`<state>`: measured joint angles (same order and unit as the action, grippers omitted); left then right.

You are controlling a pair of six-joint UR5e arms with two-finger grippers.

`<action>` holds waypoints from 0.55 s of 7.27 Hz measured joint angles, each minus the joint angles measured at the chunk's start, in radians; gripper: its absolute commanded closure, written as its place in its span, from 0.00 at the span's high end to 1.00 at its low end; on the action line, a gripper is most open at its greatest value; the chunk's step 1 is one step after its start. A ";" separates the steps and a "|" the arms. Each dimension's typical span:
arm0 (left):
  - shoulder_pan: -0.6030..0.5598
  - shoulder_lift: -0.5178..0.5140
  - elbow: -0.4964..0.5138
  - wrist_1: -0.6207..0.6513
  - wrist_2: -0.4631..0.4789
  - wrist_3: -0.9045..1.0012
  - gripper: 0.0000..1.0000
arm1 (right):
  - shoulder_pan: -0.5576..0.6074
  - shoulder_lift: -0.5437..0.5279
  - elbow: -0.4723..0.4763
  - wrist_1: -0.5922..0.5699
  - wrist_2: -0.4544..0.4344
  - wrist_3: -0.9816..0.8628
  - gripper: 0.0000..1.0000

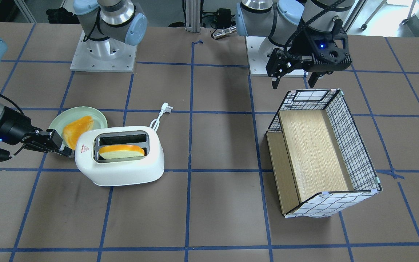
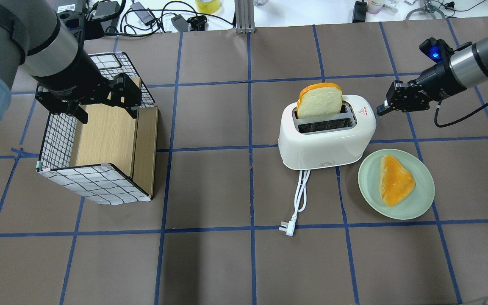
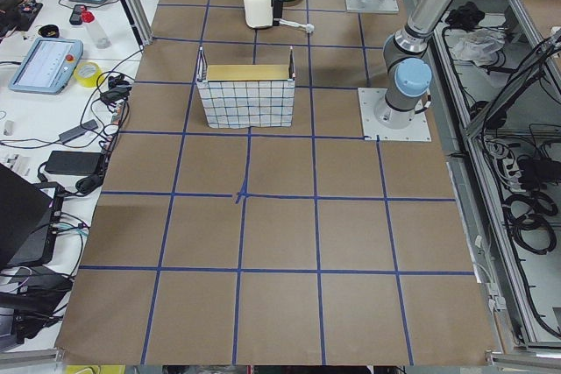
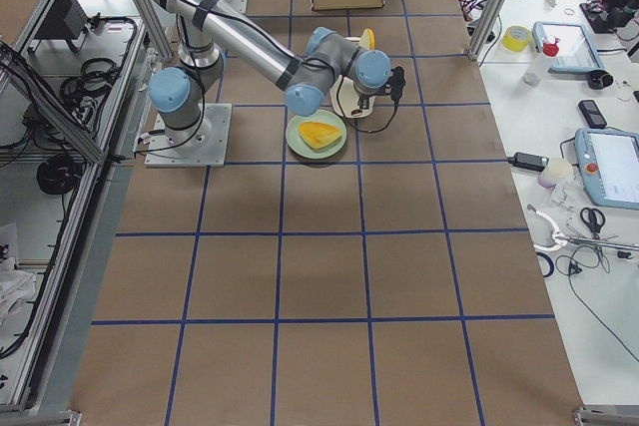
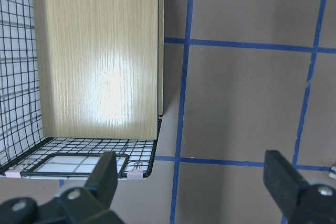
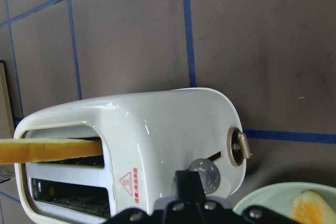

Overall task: Press toaster with right arm
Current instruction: 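Press the toaster lever down with the right gripper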

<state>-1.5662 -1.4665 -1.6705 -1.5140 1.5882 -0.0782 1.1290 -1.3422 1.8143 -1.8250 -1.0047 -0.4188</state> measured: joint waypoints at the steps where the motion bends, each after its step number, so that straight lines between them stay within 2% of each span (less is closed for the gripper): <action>1: 0.000 0.000 0.000 0.000 0.001 0.000 1.00 | 0.000 0.005 0.002 -0.006 0.001 0.000 0.00; 4: 0.000 0.000 0.000 0.000 0.000 0.000 1.00 | 0.000 0.022 0.024 -0.055 0.001 0.000 0.00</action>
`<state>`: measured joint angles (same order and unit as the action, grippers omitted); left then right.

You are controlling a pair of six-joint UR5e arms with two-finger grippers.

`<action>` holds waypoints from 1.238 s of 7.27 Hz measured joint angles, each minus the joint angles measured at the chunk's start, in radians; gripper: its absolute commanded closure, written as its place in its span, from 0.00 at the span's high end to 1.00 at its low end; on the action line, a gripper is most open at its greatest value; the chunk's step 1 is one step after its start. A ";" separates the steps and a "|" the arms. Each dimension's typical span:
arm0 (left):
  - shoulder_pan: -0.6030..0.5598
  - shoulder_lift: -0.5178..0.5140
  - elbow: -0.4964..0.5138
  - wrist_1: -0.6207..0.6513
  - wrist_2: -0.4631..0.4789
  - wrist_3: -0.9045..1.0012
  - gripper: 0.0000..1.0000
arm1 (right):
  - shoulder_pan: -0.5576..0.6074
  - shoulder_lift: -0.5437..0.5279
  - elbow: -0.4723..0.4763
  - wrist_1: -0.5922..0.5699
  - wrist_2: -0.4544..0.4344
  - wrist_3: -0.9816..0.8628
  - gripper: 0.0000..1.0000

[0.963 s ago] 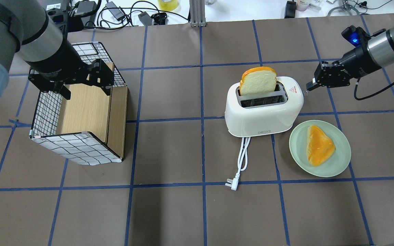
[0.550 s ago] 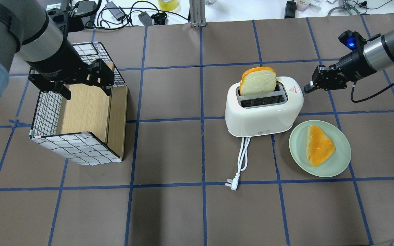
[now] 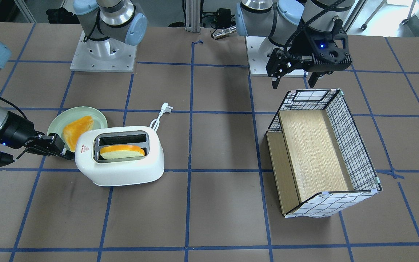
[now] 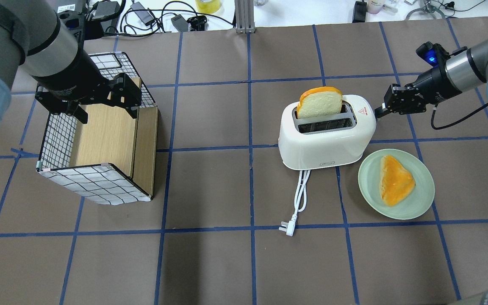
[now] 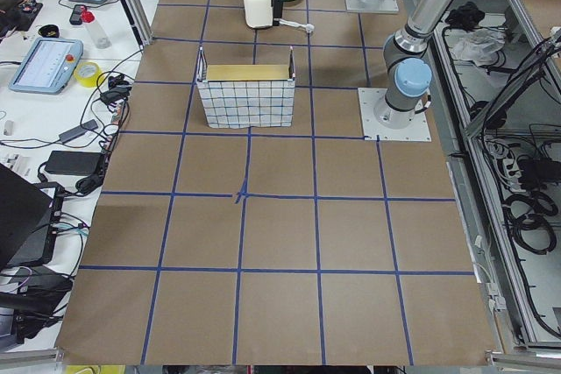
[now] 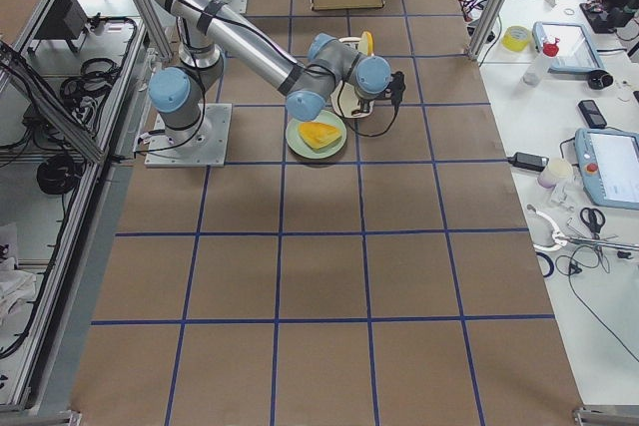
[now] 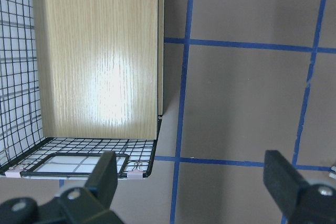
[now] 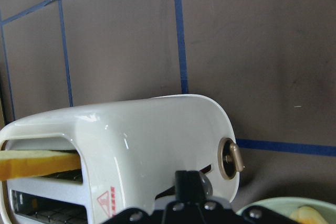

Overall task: Press toaster with right arm
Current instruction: 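Press the toaster lever down with the right gripper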

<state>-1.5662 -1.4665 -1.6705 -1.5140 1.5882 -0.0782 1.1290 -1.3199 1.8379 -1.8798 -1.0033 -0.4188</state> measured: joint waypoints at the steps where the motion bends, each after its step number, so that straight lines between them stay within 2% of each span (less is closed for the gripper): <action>1: 0.000 0.000 0.000 0.000 0.000 0.000 1.00 | 0.000 0.003 0.014 -0.023 0.000 0.000 0.00; 9: 0.000 0.000 0.000 0.000 0.001 0.000 1.00 | 0.000 0.032 0.037 -0.074 -0.009 -0.008 0.00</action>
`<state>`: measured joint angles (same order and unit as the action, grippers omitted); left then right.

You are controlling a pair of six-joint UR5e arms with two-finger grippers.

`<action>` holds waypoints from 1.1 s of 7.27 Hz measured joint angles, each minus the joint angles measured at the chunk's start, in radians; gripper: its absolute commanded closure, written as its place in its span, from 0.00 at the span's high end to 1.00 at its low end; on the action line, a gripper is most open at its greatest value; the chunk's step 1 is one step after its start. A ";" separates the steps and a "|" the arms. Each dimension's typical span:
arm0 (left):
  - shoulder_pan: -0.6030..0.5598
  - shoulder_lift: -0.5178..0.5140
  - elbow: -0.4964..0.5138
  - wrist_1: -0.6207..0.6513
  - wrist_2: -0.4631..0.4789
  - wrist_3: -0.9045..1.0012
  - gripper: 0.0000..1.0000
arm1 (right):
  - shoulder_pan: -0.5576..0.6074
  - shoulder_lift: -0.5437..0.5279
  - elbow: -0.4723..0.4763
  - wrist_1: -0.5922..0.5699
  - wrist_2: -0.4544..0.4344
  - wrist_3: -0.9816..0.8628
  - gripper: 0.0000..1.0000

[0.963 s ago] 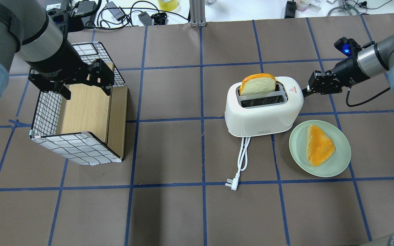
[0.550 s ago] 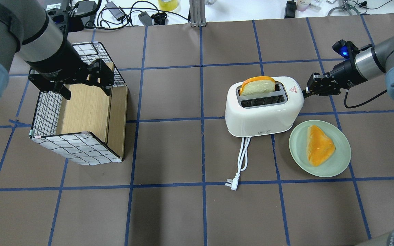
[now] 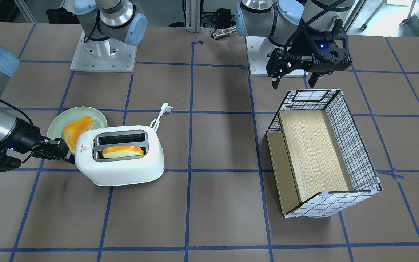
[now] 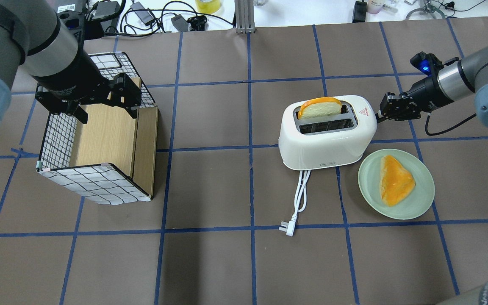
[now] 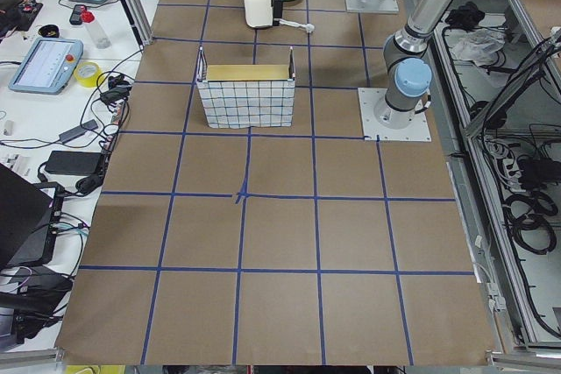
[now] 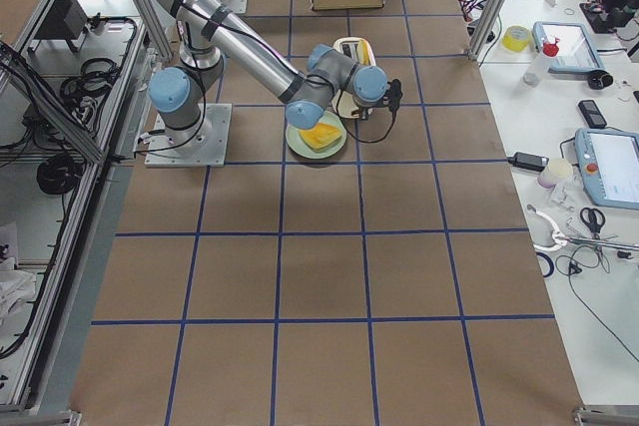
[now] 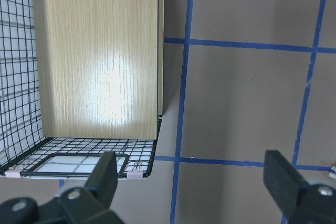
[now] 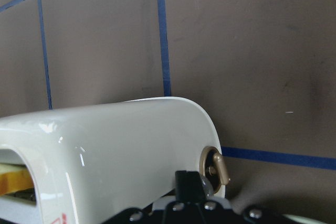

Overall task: Press toaster with right arm
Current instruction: 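Press the toaster lever down with the right gripper, then release the lever and lift the right gripper away from the toaster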

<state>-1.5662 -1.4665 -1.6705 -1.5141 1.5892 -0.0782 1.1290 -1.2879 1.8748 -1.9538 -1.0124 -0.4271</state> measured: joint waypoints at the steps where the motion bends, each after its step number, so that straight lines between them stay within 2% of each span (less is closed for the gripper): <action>1: 0.000 0.000 0.000 0.000 0.000 0.000 1.00 | 0.000 0.001 0.002 0.000 -0.001 0.000 0.00; 8: 0.000 0.000 0.000 0.000 0.000 0.000 1.00 | 0.000 -0.001 0.009 -0.004 -0.005 0.005 0.00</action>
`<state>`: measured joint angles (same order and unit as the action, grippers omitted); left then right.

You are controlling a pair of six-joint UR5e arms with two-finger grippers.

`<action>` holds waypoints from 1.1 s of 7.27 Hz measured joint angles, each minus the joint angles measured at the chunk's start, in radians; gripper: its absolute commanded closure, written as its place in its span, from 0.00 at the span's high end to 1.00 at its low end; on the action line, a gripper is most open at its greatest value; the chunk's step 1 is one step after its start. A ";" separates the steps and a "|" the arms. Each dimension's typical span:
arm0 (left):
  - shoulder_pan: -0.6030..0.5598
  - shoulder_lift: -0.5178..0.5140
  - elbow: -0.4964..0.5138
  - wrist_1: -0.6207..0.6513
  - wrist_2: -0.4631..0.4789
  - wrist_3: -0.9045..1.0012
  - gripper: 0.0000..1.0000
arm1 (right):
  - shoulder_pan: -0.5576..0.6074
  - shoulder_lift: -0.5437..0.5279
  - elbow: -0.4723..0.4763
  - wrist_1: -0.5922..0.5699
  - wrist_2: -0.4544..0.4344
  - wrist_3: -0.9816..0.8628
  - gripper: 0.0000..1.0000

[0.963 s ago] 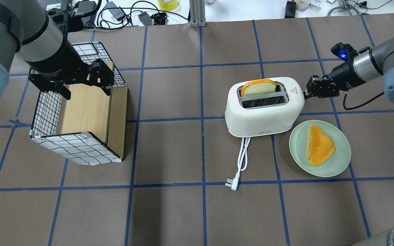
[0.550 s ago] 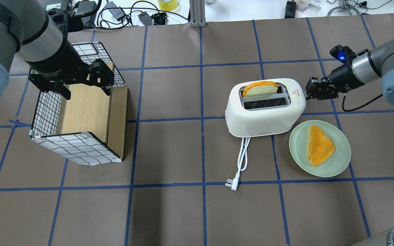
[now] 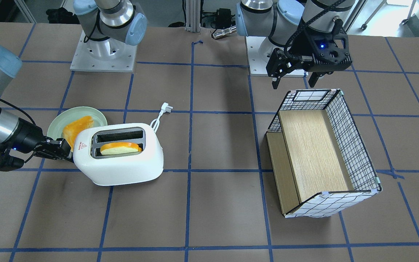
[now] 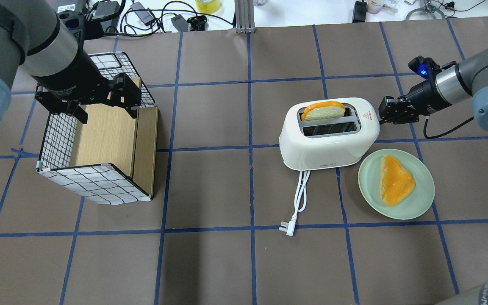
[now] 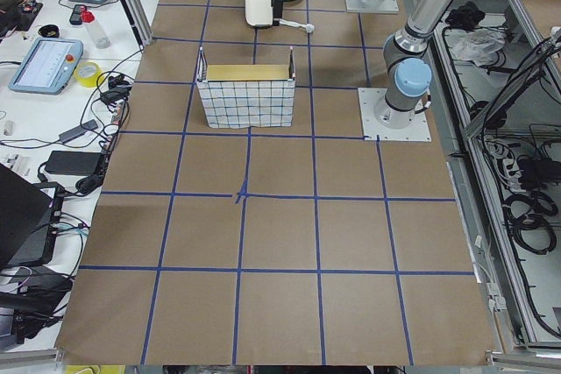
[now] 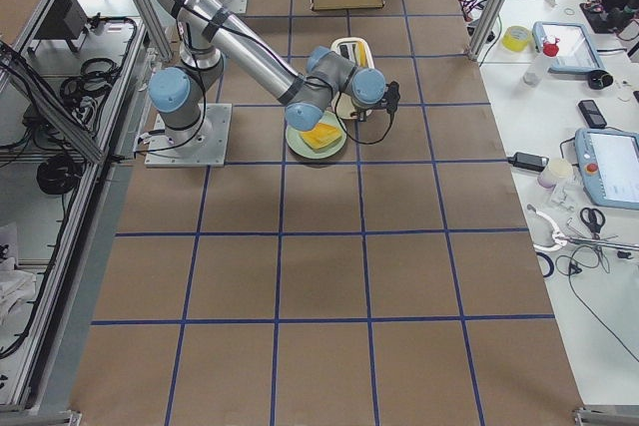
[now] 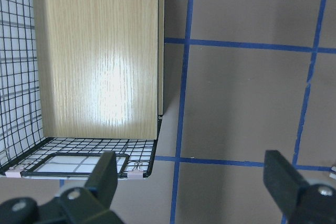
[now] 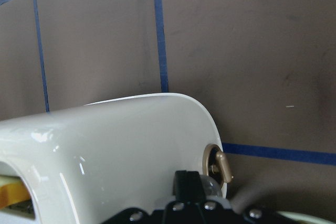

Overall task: Press toaster with right arm
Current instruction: 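Release the lever and lift the right gripper away from the toaster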

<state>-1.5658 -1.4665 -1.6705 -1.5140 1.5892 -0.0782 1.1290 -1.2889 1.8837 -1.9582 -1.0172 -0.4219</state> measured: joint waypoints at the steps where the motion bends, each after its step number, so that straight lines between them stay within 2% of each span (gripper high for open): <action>1: 0.000 0.000 0.000 0.000 0.000 0.000 1.00 | 0.000 -0.010 -0.010 0.006 -0.012 0.010 0.00; 5: 0.000 0.000 0.000 0.000 -0.001 0.000 1.00 | 0.006 -0.090 -0.045 0.055 -0.052 0.063 0.00; 8: 0.000 0.000 0.000 0.000 -0.001 0.000 1.00 | 0.017 -0.126 -0.190 0.236 -0.101 0.067 0.00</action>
<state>-1.5662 -1.4665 -1.6705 -1.5140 1.5884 -0.0782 1.1460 -1.4150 1.6941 -1.7220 -1.1186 -0.3553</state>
